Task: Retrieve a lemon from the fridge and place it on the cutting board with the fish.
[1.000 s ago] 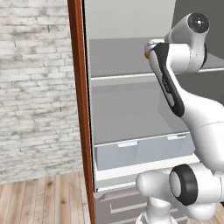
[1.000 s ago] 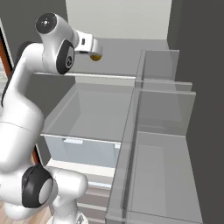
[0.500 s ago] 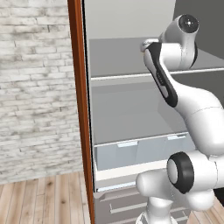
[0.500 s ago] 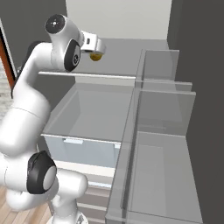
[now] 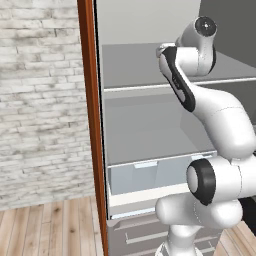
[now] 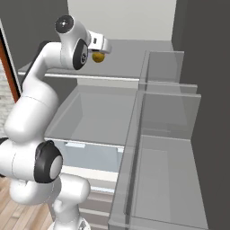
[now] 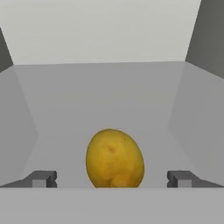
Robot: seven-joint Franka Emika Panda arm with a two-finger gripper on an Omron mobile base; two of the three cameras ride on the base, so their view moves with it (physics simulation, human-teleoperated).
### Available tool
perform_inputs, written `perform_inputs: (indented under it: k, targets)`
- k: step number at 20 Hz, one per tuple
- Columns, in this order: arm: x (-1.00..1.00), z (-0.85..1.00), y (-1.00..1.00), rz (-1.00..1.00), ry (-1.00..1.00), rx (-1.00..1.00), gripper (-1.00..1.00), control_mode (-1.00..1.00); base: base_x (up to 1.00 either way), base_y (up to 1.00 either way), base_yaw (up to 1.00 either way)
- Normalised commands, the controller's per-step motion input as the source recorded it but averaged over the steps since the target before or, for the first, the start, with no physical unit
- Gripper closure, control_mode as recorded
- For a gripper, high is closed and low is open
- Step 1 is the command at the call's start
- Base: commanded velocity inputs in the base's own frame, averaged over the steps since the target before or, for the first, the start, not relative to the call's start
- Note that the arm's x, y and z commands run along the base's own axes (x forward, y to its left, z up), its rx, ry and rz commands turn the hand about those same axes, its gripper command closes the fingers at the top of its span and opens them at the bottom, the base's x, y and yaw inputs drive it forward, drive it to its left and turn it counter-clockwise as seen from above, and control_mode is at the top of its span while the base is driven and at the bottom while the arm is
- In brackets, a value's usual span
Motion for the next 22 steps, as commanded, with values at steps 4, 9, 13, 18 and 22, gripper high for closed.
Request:
perform_inputs:
  k: [4,9,13,18,22]
  targets:
    - [0.04,-0.11,0.0,0.0,0.0,0.0,-1.0,-1.0,0.0,0.0,0.0]
    - [0.12,-0.19,0.0,0.0,0.01,0.0,-1.0,-1.0,0.0,0.0,0.0]
    - [0.29,-0.25,0.0,0.0,0.0,0.0,-1.0,-1.0,0.0,0.0,0.0]
    - [0.19,-0.24,0.0,0.0,0.0,0.0,-1.0,-1.0,0.0,0.0,0.0]
    - [0.11,-0.07,-0.02,0.0,0.0,0.0,-1.0,-1.0,0.0,0.0,0.0]
